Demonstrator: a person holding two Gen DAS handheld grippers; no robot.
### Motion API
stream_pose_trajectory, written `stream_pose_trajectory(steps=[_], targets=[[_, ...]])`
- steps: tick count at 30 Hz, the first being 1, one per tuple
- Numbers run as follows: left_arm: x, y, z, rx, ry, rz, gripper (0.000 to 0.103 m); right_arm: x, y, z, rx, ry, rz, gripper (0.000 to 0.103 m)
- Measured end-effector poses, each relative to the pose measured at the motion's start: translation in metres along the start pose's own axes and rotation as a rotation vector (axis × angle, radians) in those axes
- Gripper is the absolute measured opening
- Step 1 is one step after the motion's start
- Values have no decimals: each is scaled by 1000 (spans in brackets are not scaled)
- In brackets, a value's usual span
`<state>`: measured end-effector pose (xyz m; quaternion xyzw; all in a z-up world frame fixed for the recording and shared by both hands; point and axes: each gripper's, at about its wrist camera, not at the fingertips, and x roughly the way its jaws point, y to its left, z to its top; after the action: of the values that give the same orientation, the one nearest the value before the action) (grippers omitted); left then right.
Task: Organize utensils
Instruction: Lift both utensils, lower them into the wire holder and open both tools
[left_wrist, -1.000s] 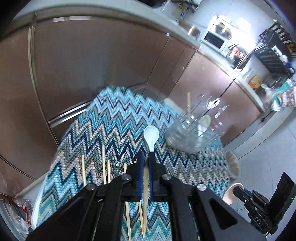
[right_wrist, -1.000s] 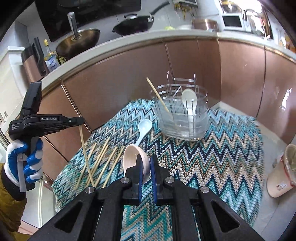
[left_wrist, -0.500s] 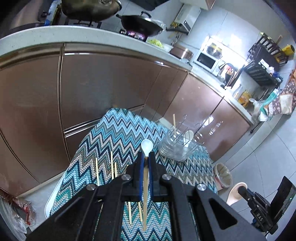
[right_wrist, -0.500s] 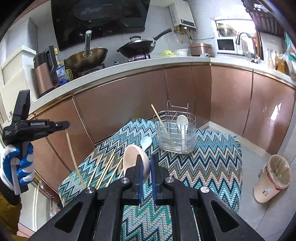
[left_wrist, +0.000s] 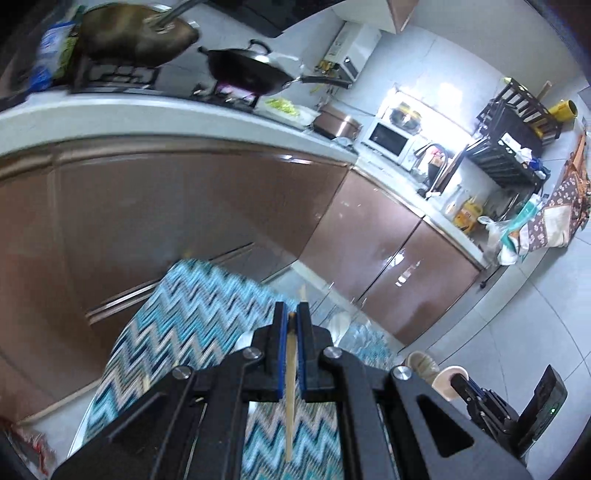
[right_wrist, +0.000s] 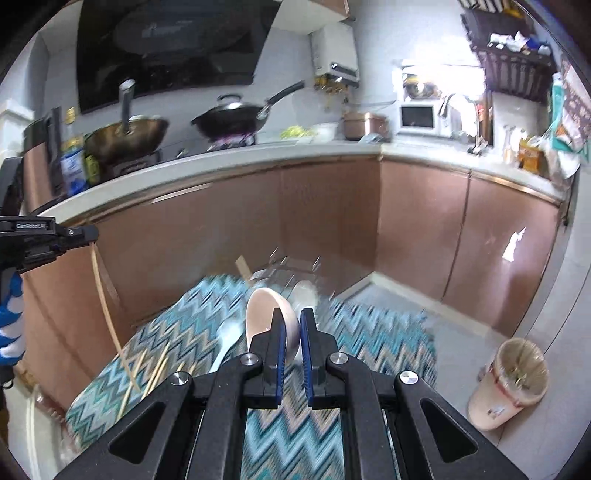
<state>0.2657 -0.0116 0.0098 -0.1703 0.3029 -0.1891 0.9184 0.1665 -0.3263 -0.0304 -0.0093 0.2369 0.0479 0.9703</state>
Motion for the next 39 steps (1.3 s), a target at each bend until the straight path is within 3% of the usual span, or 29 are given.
stream_pose_trajectory(steps=[7, 13, 19, 29, 31, 33, 34, 35, 36, 38, 39], targets=[[60, -43, 48, 26, -122, -40, 4, 46, -20, 43, -3, -140, -111, 8], [112, -69, 65, 57, -217, -26, 4, 94, -28, 52, -27, -185, -180, 8], [160, -83, 43, 136, -271, 36, 4, 140, -24, 35, -57, -173, -220, 8], [211, -68, -8, 201, -224, 91, 5, 182, -17, -5, -55, -117, -202, 13], [208, -67, -15, 207, -226, 90, 6, 183, -19, -9, -47, -107, -187, 19], [202, -66, -19, 212, -224, 94, 7, 181, -18, -9, -45, -99, -181, 34], [200, -66, -20, 212, -222, 92, 9, 175, -18, -10, -44, -111, -181, 51], [194, -65, -20, 211, -222, 89, 15, 170, -17, -9, -40, -121, -181, 65], [187, -64, -21, 209, -226, 90, 20, 165, -17, -9, -35, -129, -180, 69], [171, -62, -20, 203, -243, 98, 40, 152, -17, -7, -23, -142, -188, 82], [161, -61, -21, 200, -257, 103, 44, 145, -17, -6, -18, -149, -191, 84]])
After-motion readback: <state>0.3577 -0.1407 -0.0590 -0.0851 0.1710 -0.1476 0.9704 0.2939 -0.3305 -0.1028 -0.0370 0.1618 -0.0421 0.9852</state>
